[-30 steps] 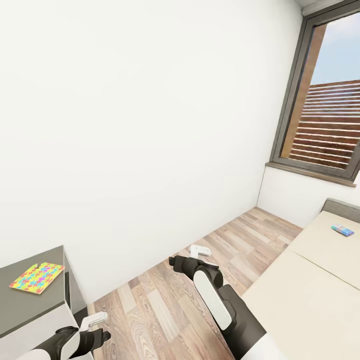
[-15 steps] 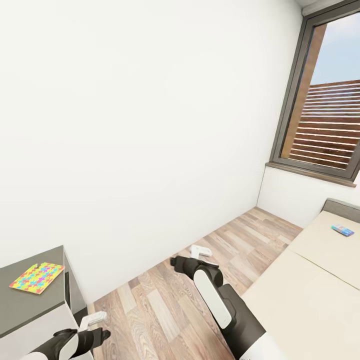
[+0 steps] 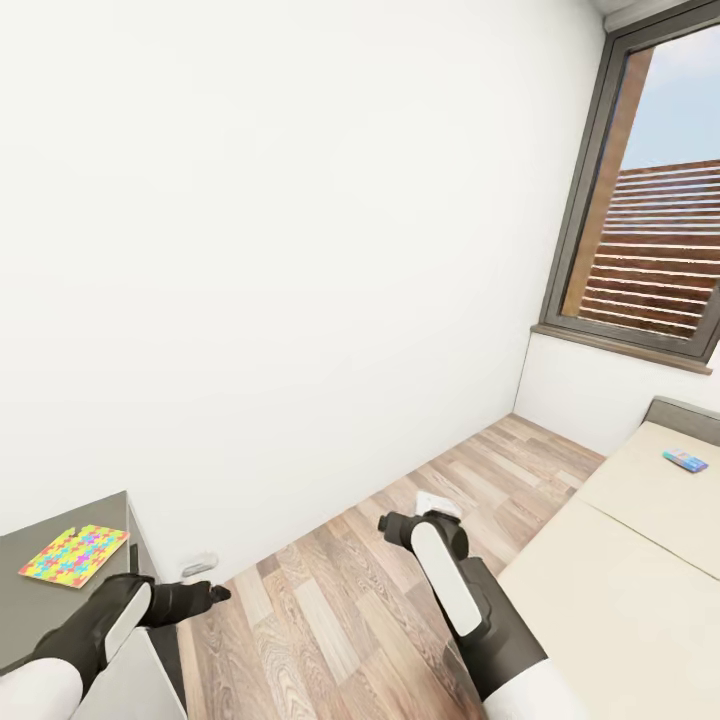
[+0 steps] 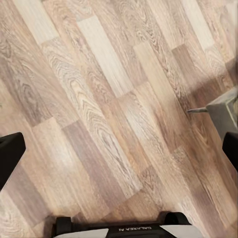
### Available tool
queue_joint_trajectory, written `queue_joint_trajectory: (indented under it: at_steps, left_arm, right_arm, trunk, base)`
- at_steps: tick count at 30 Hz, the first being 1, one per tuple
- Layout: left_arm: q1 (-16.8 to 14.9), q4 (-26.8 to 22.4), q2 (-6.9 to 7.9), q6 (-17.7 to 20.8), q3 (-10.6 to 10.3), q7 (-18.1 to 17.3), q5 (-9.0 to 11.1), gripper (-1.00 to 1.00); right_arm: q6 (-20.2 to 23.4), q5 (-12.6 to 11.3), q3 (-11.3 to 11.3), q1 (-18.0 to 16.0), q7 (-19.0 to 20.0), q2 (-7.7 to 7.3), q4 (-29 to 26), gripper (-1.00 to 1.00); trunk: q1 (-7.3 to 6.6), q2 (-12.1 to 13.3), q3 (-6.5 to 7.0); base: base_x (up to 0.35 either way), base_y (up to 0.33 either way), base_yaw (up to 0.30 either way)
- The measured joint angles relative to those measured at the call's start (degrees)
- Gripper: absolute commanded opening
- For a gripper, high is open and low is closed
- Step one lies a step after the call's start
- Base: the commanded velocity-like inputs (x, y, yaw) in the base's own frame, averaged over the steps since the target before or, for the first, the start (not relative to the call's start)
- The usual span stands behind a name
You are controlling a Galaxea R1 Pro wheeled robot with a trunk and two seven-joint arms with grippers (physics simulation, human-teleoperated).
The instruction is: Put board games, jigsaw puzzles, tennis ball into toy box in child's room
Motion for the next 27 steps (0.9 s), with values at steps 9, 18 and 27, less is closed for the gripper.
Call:
queue_joint_trajectory:
  at_steps: [9, 18, 27]
  left_arm:
    - [0.02, -3.14, 1.29, 2.51, 0.16, -0.07, 0.21, 1.00]
    - [0.03, -3.72, 1.26, 2.81, 0.08, -0.21, 0.09, 1.00]
    - [0.05, -5.09, 1.46, 3.16, 0.25, -0.33, 0.43, 1.00]
  right_arm:
    - [0.37, -0.03, -0.24, 0.07, -0.30, 0.00, -2.86, 1.00]
    - [0.38, -0.04, -0.23, 0.16, -0.57, 0.00, -3.31, 1.00]
    - [0.36, -0.04, 0.32, 0.15, -0.33, 0.00, -3.33, 1.00]
  trunk:
    - [0.00, 0.00, 0.00]
    - [0.00, 0.03, -0.25]
    - [-0.01, 0.09, -0.95]
  base:
    - [0.000, 0.000, 0.000]
    - [0.000, 0.000, -0.024]
    - [0.000, 0.000, -0.120]
